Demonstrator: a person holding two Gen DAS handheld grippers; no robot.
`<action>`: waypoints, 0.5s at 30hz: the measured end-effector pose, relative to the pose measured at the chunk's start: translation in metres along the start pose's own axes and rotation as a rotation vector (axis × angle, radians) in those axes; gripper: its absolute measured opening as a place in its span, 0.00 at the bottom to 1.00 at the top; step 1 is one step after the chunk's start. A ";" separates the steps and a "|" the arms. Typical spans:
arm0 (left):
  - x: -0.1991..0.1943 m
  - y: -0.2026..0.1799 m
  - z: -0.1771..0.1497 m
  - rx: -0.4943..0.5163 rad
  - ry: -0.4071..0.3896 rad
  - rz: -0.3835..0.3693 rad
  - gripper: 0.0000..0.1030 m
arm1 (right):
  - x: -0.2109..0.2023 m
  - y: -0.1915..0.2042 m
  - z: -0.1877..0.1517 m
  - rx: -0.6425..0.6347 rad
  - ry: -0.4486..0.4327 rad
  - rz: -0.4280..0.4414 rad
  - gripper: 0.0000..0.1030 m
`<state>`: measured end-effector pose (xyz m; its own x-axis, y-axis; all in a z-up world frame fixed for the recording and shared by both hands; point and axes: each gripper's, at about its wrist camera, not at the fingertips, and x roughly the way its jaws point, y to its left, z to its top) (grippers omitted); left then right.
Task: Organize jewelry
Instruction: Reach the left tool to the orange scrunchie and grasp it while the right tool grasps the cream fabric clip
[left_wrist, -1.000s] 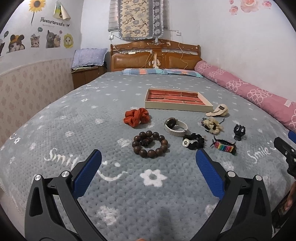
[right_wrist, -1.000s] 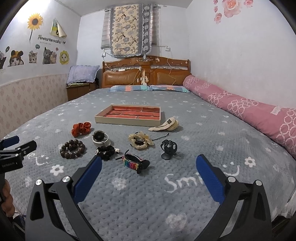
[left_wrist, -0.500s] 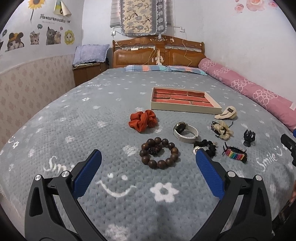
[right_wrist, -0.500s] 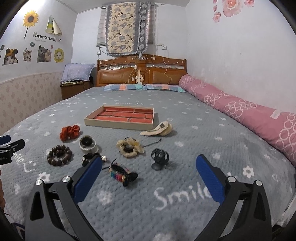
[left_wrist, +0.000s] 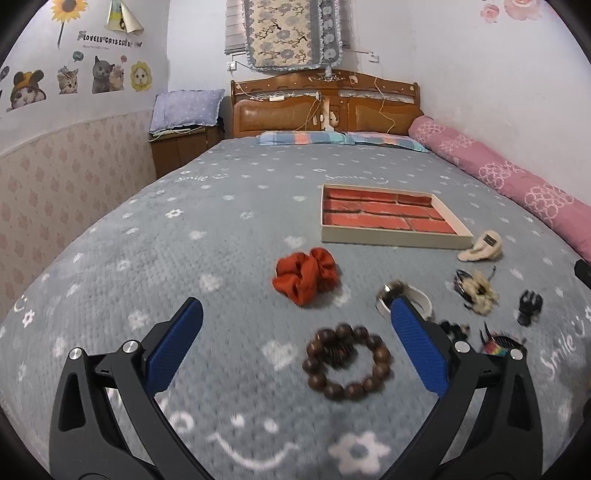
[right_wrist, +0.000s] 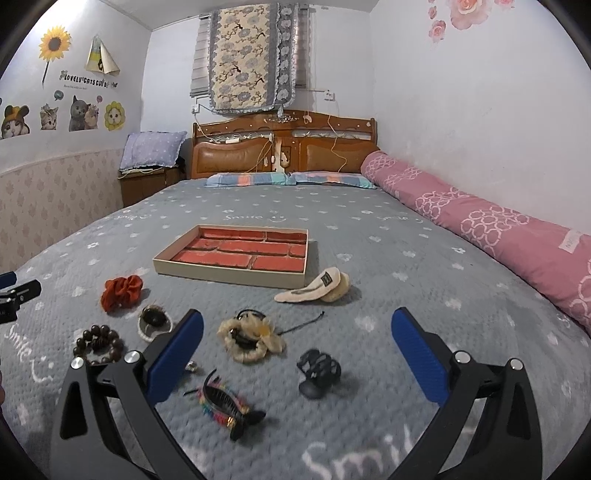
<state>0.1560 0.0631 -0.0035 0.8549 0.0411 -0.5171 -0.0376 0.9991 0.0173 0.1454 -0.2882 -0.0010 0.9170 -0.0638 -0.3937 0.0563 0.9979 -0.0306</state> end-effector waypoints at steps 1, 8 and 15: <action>0.006 0.002 0.004 -0.007 0.004 -0.005 0.95 | 0.005 0.000 0.002 -0.005 0.002 -0.001 0.96; 0.053 0.010 0.027 -0.016 0.043 -0.026 0.95 | 0.041 -0.006 0.016 -0.014 0.039 0.021 0.96; 0.101 0.014 0.059 0.012 0.057 0.021 0.95 | 0.084 -0.027 0.038 -0.009 0.058 0.004 0.96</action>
<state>0.2722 0.0816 -0.0050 0.8229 0.0620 -0.5647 -0.0487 0.9981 0.0386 0.2362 -0.3200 0.0017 0.8926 -0.0608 -0.4468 0.0492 0.9981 -0.0375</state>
